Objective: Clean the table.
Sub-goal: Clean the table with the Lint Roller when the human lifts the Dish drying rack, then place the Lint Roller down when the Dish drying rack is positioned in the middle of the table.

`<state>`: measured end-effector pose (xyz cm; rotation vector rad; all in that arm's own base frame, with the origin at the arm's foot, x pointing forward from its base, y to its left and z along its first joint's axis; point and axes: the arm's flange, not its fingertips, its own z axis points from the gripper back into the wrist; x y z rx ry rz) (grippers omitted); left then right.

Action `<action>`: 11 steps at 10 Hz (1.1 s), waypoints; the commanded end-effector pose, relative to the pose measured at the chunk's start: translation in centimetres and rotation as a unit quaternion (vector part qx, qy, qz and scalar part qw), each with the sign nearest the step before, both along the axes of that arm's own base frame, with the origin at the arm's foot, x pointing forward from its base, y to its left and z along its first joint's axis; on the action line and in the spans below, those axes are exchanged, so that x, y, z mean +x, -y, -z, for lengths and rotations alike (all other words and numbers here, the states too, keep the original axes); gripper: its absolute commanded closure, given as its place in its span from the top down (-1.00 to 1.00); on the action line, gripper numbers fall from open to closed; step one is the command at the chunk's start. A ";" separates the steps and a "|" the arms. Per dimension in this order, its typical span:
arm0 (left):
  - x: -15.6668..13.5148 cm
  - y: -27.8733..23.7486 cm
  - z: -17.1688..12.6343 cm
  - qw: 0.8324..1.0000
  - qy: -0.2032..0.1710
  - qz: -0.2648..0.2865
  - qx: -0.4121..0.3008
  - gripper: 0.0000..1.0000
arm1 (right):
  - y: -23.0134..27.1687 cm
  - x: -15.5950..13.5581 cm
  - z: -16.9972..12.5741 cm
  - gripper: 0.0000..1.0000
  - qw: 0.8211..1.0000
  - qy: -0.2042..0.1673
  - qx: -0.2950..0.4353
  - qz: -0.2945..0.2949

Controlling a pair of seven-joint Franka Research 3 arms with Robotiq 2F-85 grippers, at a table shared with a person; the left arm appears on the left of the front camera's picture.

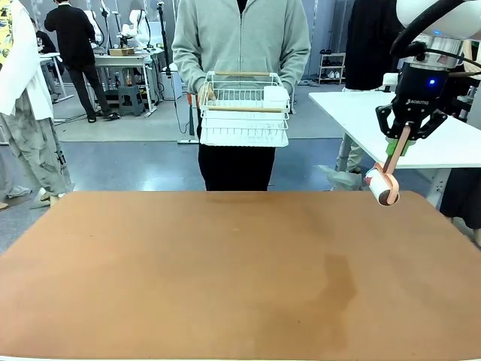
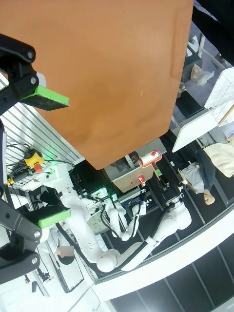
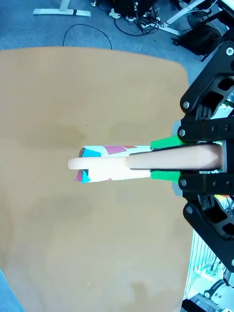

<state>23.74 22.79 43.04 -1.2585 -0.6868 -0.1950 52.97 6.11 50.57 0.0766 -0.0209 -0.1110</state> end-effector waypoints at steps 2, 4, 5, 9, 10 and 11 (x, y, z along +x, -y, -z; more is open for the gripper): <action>-0.3 -0.1 -0.1 1.000 0.004 0.001 -0.003 1.00 | -0.2 0.0 -0.5 -0.58 1.000 0.001 -0.002 -0.001; -0.3 -0.1 -0.1 1.000 0.004 0.001 -0.003 1.00 | -0.2 0.0 -0.5 -0.58 1.000 0.001 -0.002 -0.001; -0.3 -0.1 -0.1 1.000 0.004 0.001 -0.003 1.00 | -0.2 0.0 -0.5 -0.58 1.000 0.001 -0.002 -0.001; -0.3 -0.1 -0.1 1.000 0.004 0.001 -0.003 1.00 | -0.2 0.0 -0.5 -0.58 1.000 0.001 -0.002 -0.001; -0.3 -0.1 -0.1 1.000 0.004 0.001 -0.003 1.00 | -0.2 0.0 -0.5 -0.58 1.000 0.001 -0.002 -0.001; -0.3 -0.1 -0.1 1.000 0.004 0.001 -0.003 1.00 | -0.2 0.0 -0.5 -0.58 1.000 0.001 -0.002 -0.001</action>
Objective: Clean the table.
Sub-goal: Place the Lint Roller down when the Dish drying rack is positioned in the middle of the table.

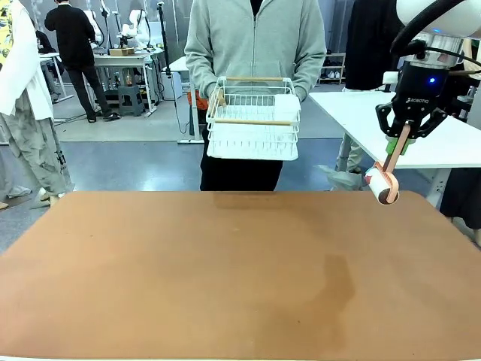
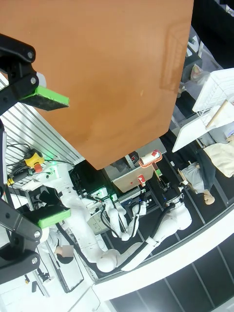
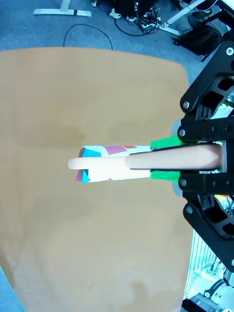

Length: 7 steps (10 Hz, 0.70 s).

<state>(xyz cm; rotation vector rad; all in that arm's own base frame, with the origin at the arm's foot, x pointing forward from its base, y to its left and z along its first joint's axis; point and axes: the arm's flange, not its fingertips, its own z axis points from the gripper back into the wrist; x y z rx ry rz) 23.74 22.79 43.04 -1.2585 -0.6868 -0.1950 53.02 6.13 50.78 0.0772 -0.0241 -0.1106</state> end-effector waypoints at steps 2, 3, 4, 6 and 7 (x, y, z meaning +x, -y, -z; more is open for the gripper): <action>-0.3 -0.1 -0.1 1.000 0.004 0.001 -0.003 1.00 | -0.2 -0.1 -0.3 -0.58 1.000 -0.001 -0.002 -0.001; -0.3 -0.1 -0.1 1.000 0.004 0.001 -0.003 1.00 | -0.2 -0.1 -0.3 -0.58 1.000 -0.001 -0.002 -0.001; -0.3 -0.1 -0.1 1.000 0.004 0.001 -0.003 1.00 | -0.2 -0.1 -0.3 -0.58 1.000 -0.001 -0.002 -0.001; -0.3 -0.1 -0.1 1.000 0.004 0.001 -0.003 1.00 | -0.2 -0.1 -0.3 -0.58 1.000 -0.001 -0.002 -0.001; -0.3 -0.1 -0.1 1.000 0.004 0.001 -0.003 1.00 | -0.2 -0.1 -0.3 -0.58 1.000 -0.001 -0.002 -0.001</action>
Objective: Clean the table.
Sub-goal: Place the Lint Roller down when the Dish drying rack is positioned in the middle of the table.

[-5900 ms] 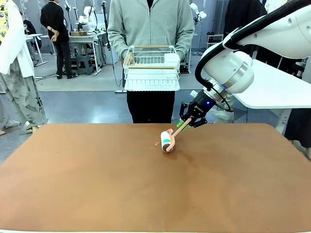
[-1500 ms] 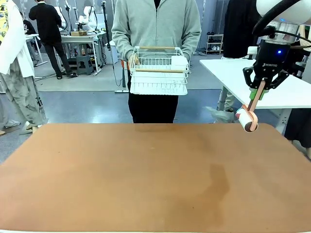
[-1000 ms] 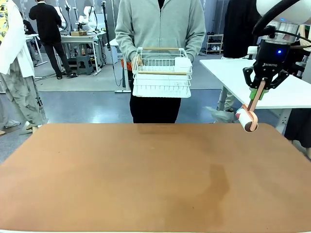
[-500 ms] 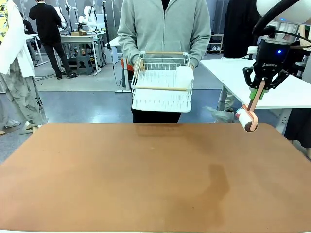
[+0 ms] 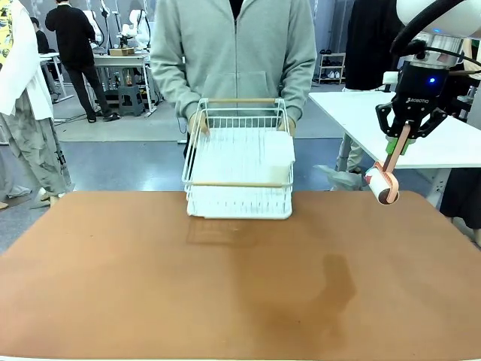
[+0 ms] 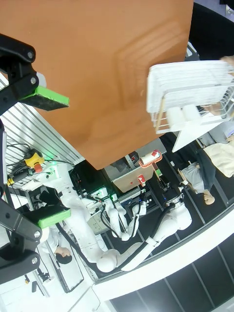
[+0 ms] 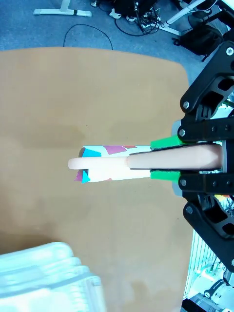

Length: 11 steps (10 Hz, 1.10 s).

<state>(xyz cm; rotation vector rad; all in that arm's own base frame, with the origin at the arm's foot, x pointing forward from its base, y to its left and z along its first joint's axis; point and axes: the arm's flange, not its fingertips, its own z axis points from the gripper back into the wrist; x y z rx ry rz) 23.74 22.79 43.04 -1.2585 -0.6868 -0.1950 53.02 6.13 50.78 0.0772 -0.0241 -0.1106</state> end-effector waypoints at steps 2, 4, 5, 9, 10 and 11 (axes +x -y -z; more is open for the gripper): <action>-0.3 -0.1 -0.1 1.000 0.004 0.001 -0.003 1.00 | -0.2 -0.1 -0.3 -0.58 1.000 -0.001 -0.002 -0.001; -0.3 -0.1 -0.1 1.000 0.004 0.001 -0.003 1.00 | -0.2 -0.1 -0.3 -0.58 1.000 -0.001 -0.002 -0.001; -0.3 -0.1 -0.1 1.000 0.004 0.001 -0.003 1.00 | -0.2 -0.1 -0.3 -0.58 1.000 -0.001 -0.002 -0.001; -0.3 -0.1 -0.1 1.000 0.004 0.001 -0.003 1.00 | -0.2 -0.1 -0.3 -0.58 1.000 -0.001 -0.002 -0.001; -0.3 -0.1 -0.1 1.000 0.004 0.001 -0.003 1.00 | -0.2 -0.1 -0.3 -0.58 1.000 -0.001 -0.002 -0.001; -0.3 -0.1 -0.1 1.000 0.004 0.001 -0.003 1.00 | -0.2 -0.1 -0.3 -0.58 1.000 -0.001 -0.002 -0.001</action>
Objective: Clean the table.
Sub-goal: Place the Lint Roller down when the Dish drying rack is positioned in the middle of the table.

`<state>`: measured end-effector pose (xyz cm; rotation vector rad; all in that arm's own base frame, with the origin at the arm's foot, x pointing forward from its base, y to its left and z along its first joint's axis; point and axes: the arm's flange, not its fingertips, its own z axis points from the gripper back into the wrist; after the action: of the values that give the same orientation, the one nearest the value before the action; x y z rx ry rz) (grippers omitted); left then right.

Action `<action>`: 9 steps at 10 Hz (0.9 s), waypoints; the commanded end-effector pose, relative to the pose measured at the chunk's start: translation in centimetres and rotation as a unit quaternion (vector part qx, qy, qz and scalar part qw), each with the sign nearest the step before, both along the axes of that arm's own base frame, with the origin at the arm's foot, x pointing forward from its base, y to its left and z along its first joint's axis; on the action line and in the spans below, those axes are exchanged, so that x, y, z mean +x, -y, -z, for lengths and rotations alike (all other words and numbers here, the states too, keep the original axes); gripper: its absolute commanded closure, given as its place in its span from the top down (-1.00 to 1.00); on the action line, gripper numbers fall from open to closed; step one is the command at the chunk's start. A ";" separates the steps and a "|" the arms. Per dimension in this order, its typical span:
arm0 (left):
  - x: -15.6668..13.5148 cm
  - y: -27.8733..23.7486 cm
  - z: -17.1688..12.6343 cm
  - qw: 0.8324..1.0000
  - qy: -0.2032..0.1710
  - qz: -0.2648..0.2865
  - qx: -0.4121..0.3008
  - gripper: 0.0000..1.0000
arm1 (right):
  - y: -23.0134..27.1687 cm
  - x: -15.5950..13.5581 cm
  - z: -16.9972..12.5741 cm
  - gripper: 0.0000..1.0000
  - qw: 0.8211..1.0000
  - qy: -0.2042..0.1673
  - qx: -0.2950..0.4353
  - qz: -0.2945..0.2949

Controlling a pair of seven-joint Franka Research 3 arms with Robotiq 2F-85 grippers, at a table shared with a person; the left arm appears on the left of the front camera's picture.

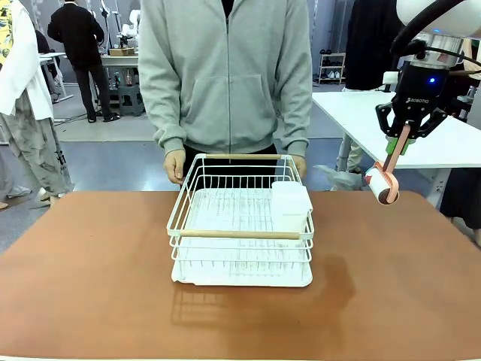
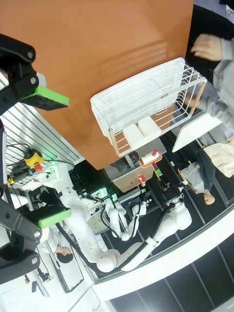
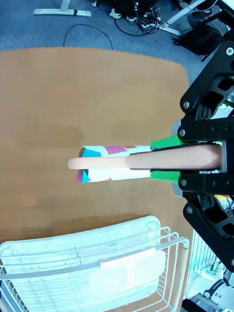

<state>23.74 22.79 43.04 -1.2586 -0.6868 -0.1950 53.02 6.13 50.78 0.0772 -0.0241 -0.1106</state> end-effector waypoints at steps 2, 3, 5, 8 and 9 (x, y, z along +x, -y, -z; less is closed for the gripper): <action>-0.3 -0.1 -0.1 1.000 0.004 0.001 -0.003 1.00 | -0.2 -0.1 -0.3 -0.58 1.000 -0.001 -0.002 -0.001; -0.3 -0.1 -0.1 1.000 0.004 0.001 -0.003 1.00 | -0.2 -0.1 -0.3 -0.58 1.000 -0.001 -0.002 -0.001; -0.3 -0.1 -0.1 1.000 0.004 0.001 -0.003 1.00 | -0.2 -0.1 -0.3 -0.58 1.000 -0.001 -0.002 -0.001; -0.3 -0.1 -0.1 1.000 0.004 0.001 -0.003 1.00 | -0.2 -0.1 -0.3 -0.58 1.000 -0.001 -0.002 -0.001; -0.3 -0.1 -0.1 1.000 0.004 0.001 -0.003 1.00 | -0.2 -0.1 -0.3 -0.58 1.000 -0.001 -0.002 -0.001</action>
<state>23.74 22.79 43.04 -1.2586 -0.6868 -0.1950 53.02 6.13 50.78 0.0772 -0.0241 -0.1106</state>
